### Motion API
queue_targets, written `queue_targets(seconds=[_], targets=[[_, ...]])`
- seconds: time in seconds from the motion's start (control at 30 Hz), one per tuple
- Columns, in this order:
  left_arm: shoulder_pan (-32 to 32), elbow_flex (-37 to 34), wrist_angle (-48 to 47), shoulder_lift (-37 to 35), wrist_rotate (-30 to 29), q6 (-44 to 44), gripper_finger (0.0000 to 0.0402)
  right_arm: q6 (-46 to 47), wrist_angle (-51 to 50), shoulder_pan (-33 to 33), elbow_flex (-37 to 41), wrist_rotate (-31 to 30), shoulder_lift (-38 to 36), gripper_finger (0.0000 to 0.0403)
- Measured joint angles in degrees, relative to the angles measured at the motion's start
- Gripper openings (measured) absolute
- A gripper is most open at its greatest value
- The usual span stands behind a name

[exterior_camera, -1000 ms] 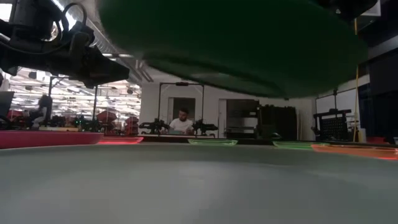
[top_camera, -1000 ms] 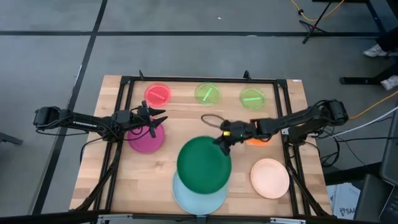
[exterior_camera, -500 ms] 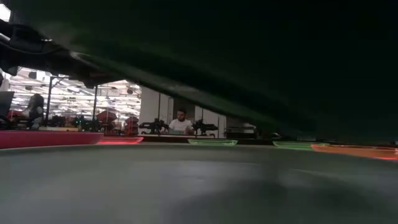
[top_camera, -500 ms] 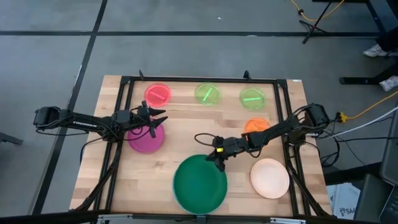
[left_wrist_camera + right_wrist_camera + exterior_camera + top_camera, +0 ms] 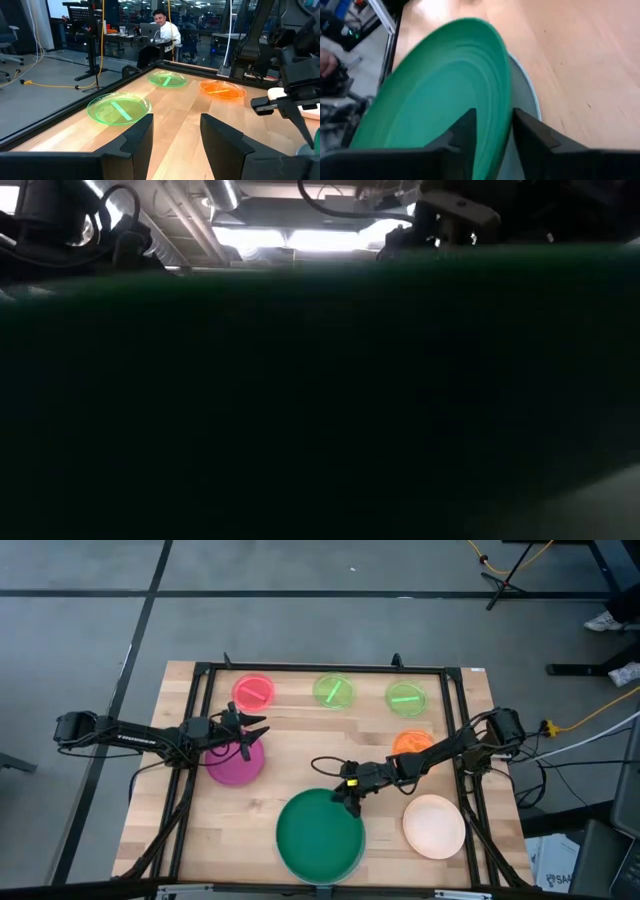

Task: Stack plastic plates
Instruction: Stack the green plate on top of the blue plate, then move the stacked plates to the center of the table

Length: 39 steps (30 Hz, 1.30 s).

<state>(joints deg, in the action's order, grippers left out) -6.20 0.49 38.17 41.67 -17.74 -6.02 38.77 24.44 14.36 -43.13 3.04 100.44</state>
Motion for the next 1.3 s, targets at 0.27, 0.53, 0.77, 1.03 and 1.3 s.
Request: queue_targets(seconds=[0.27, 0.53, 0.77, 1.03, 1.3], targets=[[0.0, 0.0, 0.0, 0.0, 0.4, 0.0, 0.0157, 1.2, -8.6, -2.8, 0.0, 12.3, -4.8, 0.0168], [0.0, 0.0, 0.0, 0.0, 0.5, -1.0, 0.0157, 6.3, -25.0, 1.0, 0.0, 9.9, -14.1, 0.0170], [0.0, 0.0, 0.0, 0.0, 0.7, -1.3, 0.0157, 15.7, -30.6, 11.5, 0.0, 3.5, -14.7, 0.0170], [0.0, 0.0, 0.3, 0.0, 0.7, -1.5, 0.0157, 28.5, -31.6, 22.3, 0.0, -5.8, -11.5, 0.0170], [0.0, 0.1, 0.9, 0.0, 0.7, -3.7, 0.0157, 31.0, -21.5, 23.1, 0.0, -8.0, -4.1, 0.0170]])
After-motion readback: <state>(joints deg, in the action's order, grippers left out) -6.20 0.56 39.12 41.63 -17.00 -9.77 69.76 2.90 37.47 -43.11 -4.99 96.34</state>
